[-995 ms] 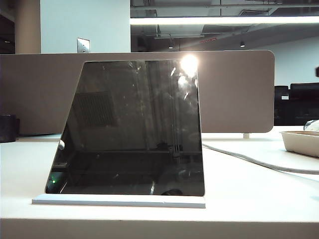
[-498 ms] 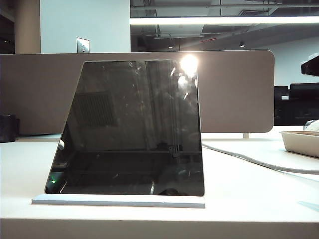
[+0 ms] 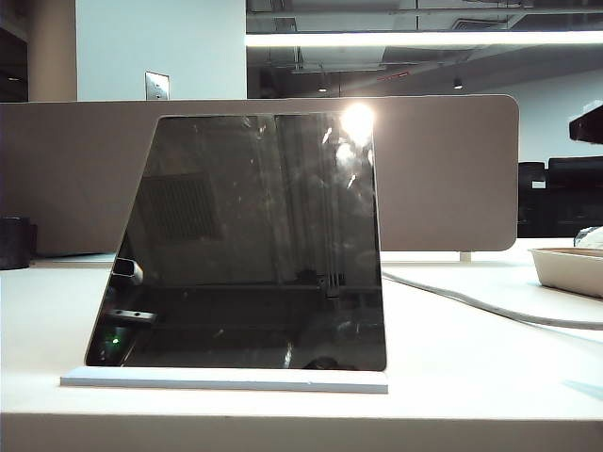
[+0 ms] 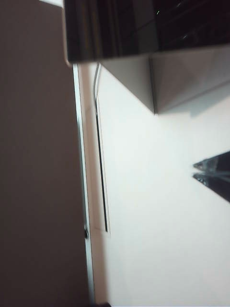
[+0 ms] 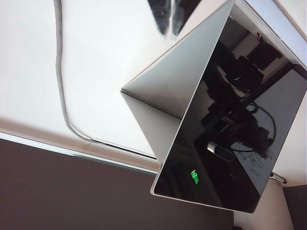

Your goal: Push the base of the mirror on the table to move it forward for a short distance.

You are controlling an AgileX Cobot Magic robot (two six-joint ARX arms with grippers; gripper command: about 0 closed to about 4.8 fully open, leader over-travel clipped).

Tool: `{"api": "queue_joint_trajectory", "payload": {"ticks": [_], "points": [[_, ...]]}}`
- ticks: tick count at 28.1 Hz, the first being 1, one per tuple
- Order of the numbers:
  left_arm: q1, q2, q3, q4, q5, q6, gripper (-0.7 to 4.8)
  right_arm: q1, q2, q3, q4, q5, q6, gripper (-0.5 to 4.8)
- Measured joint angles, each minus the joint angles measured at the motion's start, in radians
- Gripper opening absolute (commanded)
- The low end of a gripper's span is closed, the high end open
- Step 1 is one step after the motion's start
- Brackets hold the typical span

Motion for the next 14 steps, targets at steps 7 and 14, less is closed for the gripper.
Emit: {"api": "queue_joint_trajectory", "payload": {"ticks": [7, 14], "points": [[-0.114, 0.0, 0.11, -0.11, 0.001, 0.0, -0.02, 0.0, 0.0, 0.0, 0.0, 0.0, 0.0, 0.22], [-0.251, 0.003, 0.188, -0.128, 0.0, 0.0, -0.02, 0.0, 0.0, 0.0, 0.0, 0.0, 0.0, 0.22]]}}
